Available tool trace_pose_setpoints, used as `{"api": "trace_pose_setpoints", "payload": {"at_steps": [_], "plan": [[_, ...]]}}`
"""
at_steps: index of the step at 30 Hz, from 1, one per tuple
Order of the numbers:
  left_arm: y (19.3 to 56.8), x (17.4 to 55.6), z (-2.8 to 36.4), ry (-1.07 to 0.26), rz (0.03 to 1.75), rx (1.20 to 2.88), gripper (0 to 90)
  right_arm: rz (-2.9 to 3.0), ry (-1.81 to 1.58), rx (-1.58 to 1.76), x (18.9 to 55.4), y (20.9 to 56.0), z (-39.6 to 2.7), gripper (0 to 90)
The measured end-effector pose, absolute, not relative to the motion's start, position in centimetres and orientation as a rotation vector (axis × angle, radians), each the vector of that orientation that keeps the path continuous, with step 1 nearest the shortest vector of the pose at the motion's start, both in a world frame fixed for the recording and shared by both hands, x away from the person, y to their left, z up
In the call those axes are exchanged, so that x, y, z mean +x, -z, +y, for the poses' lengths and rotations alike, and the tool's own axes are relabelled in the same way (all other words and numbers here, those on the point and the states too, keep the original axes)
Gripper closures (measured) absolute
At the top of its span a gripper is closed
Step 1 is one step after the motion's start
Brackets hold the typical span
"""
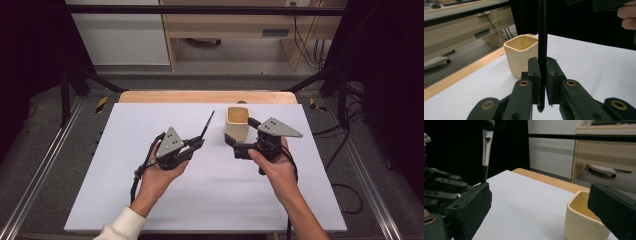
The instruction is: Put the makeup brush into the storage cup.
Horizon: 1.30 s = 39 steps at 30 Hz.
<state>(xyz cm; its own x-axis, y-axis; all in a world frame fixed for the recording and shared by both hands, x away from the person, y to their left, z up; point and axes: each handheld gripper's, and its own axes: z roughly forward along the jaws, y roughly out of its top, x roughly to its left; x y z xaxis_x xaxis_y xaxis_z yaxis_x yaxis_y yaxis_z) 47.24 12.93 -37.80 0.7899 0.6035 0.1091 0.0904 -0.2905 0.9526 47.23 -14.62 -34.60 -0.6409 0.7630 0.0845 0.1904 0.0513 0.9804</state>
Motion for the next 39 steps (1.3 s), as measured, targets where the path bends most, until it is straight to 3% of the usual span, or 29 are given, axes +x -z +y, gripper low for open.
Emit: {"api": "trace_pose_setpoints", "payload": {"at_steps": [24, 39], "plan": [[38.3, 47.2, 12.2, -0.486, 0.545, 1.804, 83.6, 1.871, -1.723, 0.907, 47.1, 33.7, -12.4, 5.0], [38.5, 47.0, 11.6, -0.453, 0.543, 1.79, 83.6, 1.928, -1.761, 0.868, 47.1, 34.3, -10.8, 29.5]]}}
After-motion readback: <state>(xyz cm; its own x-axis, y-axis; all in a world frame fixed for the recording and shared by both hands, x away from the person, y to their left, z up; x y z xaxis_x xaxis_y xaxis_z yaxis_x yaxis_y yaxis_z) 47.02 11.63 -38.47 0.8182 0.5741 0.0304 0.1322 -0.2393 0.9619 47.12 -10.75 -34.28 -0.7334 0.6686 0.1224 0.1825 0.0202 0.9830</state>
